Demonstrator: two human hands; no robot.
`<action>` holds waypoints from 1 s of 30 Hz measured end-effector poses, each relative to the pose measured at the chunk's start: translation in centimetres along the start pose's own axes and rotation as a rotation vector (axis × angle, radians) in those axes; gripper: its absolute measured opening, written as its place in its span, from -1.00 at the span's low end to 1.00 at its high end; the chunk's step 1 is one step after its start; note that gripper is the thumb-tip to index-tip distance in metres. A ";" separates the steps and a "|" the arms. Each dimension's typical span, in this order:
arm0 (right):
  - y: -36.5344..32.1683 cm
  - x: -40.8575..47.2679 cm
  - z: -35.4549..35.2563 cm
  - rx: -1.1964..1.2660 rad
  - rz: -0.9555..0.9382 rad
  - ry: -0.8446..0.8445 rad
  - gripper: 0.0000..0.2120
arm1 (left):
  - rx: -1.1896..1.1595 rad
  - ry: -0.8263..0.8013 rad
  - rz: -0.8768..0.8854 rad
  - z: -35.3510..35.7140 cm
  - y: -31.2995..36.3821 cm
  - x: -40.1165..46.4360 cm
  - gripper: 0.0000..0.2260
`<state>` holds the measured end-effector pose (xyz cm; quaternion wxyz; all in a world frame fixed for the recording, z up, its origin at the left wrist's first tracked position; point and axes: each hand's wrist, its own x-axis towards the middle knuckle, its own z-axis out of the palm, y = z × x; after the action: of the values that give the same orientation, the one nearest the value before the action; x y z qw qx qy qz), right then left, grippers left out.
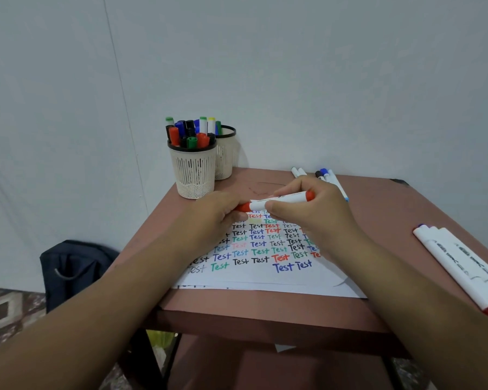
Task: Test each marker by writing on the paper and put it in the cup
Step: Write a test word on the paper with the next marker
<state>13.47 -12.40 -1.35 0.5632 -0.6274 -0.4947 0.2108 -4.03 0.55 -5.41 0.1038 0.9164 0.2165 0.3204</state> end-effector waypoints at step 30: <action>-1.6 5.3 0.1 -1.102 -0.281 -0.363 -0.45 | -0.028 0.048 -0.322 0.3 -0.2 0.2 -0.53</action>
<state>15.05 -7.99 1.66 0.0837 -0.7095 -0.6979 -0.0498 -3.74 0.79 -5.60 0.1614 0.8604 0.3586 0.3242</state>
